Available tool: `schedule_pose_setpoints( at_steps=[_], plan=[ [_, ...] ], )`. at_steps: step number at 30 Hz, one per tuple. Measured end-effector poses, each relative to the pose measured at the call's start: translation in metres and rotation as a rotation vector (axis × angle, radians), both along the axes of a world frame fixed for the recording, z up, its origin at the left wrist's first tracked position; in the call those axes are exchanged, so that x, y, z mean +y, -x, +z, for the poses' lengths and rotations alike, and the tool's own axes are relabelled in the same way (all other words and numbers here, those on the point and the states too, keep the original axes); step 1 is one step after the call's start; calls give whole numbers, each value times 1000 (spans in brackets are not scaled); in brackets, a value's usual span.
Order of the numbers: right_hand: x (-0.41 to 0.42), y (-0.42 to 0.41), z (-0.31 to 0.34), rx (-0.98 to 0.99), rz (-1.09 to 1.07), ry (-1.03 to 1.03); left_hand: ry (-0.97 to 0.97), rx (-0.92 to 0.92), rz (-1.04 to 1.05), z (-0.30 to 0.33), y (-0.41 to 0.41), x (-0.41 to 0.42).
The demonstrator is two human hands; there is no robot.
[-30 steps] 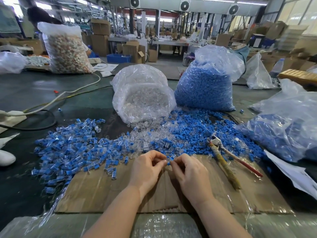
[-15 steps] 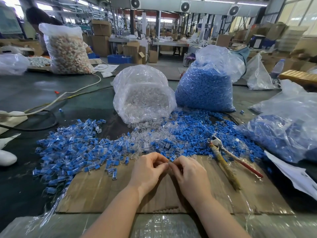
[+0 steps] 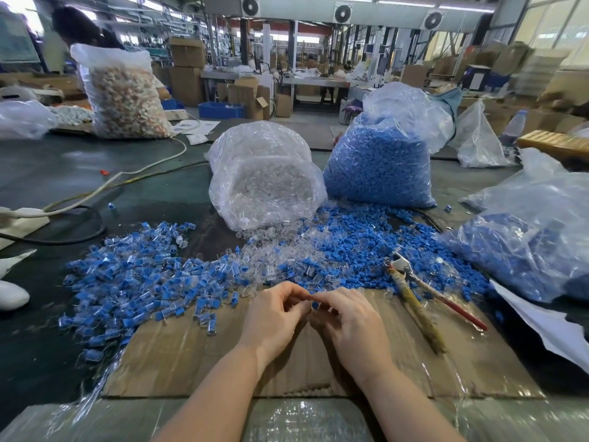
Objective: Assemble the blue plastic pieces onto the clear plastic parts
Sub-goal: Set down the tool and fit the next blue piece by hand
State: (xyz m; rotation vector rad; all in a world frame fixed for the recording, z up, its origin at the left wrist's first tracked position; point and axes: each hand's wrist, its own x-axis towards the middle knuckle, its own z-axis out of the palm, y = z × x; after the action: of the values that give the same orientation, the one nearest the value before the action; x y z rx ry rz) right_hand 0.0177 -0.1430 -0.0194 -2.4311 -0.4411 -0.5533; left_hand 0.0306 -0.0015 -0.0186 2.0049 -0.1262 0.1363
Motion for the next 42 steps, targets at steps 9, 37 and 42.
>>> schedule_pose_setpoints(
  at_steps=[9,37,42],
  plan=[
    [0,0,0,-38,8,-11,-16,4,9,2,0,-1],
    [-82,-13,32,405,-703,438,12,17,53,6,-2,-2],
    [-64,-8,48,395,-366,297,241,105,109,15,-8,-2]
  ],
)
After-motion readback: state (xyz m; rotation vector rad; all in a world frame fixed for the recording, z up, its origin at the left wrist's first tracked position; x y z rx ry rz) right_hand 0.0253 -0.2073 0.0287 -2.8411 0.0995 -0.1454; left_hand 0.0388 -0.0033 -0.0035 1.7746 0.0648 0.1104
